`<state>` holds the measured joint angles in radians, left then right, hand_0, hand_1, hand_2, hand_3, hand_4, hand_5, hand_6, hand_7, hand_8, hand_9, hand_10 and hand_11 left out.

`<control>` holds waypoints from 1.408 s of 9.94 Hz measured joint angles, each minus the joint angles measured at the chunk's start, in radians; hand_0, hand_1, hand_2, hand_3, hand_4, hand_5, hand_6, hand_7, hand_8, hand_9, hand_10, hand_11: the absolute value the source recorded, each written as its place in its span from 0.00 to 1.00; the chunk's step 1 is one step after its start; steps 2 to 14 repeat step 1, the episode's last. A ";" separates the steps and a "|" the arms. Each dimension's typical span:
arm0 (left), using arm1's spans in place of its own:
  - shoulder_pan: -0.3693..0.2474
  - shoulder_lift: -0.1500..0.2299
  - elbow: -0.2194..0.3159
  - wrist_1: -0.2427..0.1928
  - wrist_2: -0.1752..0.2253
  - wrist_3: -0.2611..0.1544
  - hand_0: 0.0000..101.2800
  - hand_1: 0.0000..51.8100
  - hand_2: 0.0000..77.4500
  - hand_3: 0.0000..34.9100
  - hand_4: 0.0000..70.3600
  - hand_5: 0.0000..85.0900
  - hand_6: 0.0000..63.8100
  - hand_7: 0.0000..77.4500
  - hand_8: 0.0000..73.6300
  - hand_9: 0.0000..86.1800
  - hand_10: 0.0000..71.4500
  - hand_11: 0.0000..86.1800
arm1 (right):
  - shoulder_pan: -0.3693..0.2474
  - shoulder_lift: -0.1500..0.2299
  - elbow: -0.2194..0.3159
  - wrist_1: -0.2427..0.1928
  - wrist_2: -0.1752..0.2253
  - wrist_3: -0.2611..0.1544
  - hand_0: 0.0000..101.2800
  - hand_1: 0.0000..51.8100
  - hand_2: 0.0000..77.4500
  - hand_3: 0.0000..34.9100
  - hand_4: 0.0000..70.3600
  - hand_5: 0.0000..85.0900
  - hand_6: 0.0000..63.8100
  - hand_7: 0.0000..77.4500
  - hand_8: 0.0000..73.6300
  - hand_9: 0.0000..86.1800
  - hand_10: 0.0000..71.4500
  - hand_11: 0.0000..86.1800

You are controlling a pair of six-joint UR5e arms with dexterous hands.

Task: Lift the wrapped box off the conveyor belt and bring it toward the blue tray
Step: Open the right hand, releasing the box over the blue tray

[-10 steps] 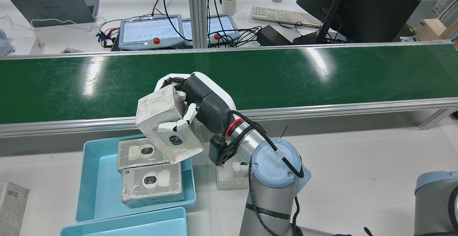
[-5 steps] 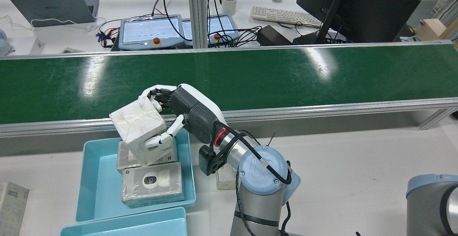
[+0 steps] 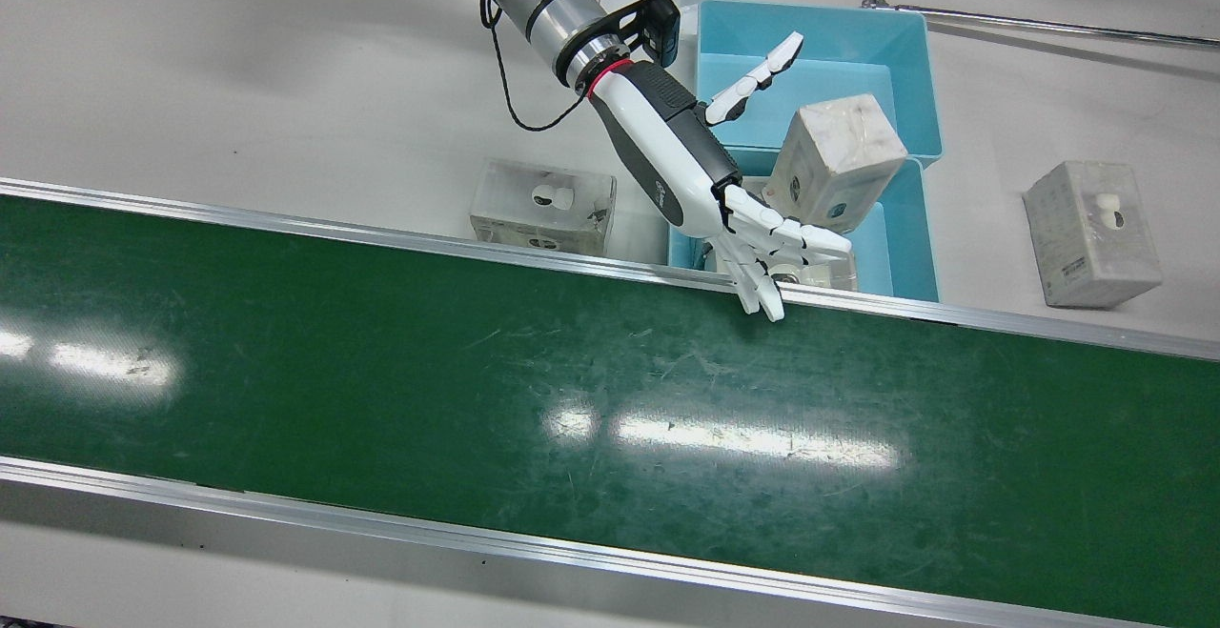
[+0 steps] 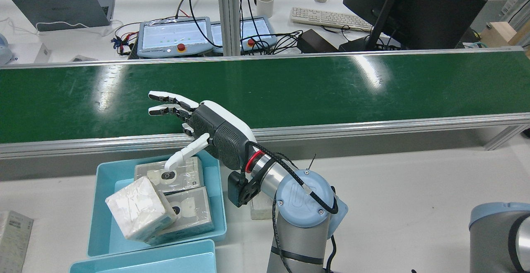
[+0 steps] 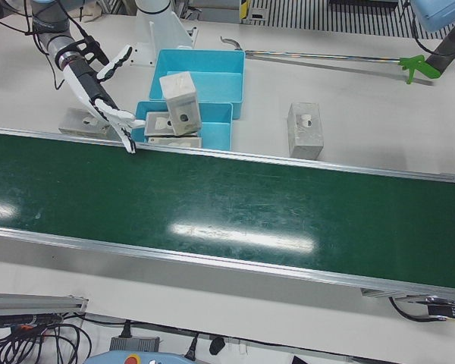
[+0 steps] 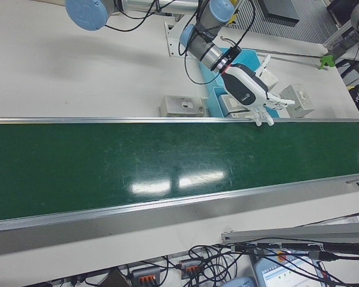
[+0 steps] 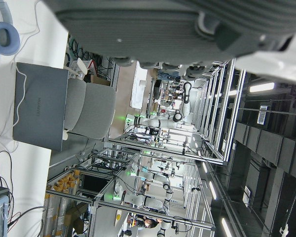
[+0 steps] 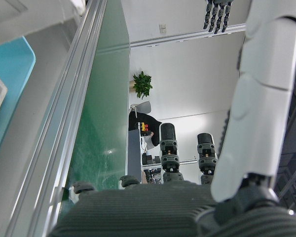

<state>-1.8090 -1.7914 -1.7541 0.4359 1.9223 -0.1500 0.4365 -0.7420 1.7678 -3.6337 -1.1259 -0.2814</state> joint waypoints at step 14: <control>0.000 0.000 0.000 0.000 0.000 0.000 0.00 0.00 0.01 0.00 0.00 0.01 0.00 0.01 0.01 0.00 0.01 0.00 | 0.008 -0.014 0.016 -0.001 -0.006 0.019 0.46 0.15 0.03 0.73 0.15 0.17 0.07 0.30 0.00 0.03 0.00 0.02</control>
